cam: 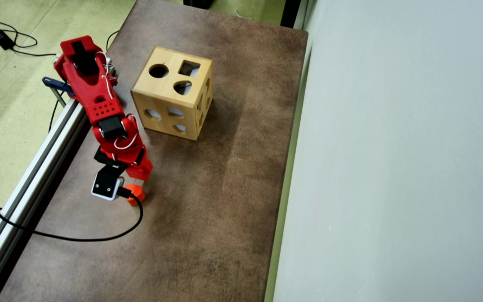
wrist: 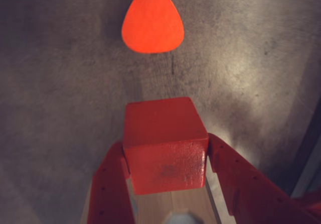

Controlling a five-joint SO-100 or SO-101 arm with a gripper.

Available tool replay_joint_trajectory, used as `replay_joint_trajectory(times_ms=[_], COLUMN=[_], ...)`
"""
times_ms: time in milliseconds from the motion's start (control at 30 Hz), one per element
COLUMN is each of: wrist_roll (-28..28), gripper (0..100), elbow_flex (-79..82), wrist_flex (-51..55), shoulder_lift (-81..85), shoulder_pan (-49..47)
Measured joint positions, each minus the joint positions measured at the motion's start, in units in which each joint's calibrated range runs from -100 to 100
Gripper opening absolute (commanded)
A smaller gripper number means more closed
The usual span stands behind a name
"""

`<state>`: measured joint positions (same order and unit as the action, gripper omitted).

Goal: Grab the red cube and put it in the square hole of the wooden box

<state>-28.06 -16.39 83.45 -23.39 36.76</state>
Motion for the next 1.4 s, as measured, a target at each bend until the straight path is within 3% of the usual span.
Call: replay_joint_trajectory(times_ms=[200, 433, 833, 1400], wrist_roll=[0.8, 6.9, 16.8, 29.7], gripper=[2, 2, 2, 2], elbow_flex=[0.0, 0.0, 0.0, 0.0], wrist_flex=[4.4, 8.6, 13.7, 13.7], shoulder_lift=[12.5, 28.1, 47.0, 40.2], shoulder_pan=[0.0, -1.5, -18.1, -44.8])
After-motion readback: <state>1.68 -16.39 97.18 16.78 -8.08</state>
